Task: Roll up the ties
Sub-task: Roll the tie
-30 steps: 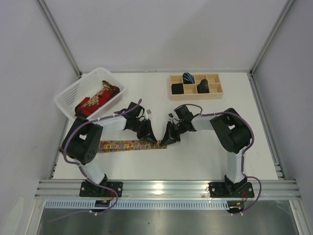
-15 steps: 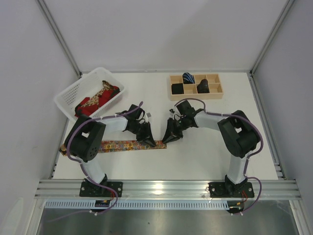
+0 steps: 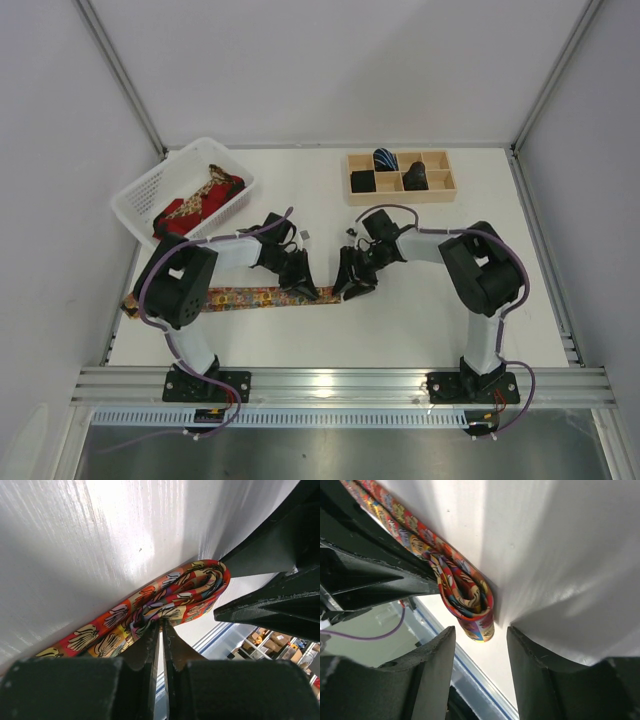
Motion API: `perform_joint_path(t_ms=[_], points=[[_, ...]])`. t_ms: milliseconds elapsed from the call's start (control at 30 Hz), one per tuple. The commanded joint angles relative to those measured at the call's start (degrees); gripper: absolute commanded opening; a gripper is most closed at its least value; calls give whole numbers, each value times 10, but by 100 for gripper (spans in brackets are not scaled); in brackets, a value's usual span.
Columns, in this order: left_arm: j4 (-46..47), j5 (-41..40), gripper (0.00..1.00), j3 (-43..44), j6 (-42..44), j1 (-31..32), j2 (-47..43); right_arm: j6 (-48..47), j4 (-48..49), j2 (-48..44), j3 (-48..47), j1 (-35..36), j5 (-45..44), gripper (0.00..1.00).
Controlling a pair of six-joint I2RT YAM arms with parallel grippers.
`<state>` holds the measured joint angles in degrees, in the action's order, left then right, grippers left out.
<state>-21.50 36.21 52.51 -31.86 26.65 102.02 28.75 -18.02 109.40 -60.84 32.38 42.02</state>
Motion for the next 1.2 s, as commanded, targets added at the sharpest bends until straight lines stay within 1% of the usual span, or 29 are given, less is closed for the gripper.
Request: perform_joint_path(t_ms=[0,100,200,400,433,500,533,633,767,967,1167], points=[[-7,-36,12,2,29,-5,13,-27,35,27,1,-2,10,52],[-7,-35,12,2,31,-6,15,-23,50,42,-3,4,17,50],[-8,-37,12,4,32,-6,17,-6,69,49,-5,7,30,45],[-13,-39,12,11,36,-6,21,14,83,42,-2,8,37,33],[-14,-40,12,12,36,-6,22,19,80,40,0,7,34,27],[-16,-41,12,17,39,-4,24,24,75,28,5,5,35,20],[-21,-42,12,20,43,-2,26,25,70,23,5,4,36,13],[-26,-47,12,29,45,5,27,28,32,7,7,-5,26,0],[-21,-47,12,31,35,16,27,46,16,-21,26,-27,51,0],[-19,-37,12,59,19,58,46,13,-66,-85,57,-53,43,0],[-28,-31,12,129,1,116,93,-22,-147,-123,72,-63,38,0]])
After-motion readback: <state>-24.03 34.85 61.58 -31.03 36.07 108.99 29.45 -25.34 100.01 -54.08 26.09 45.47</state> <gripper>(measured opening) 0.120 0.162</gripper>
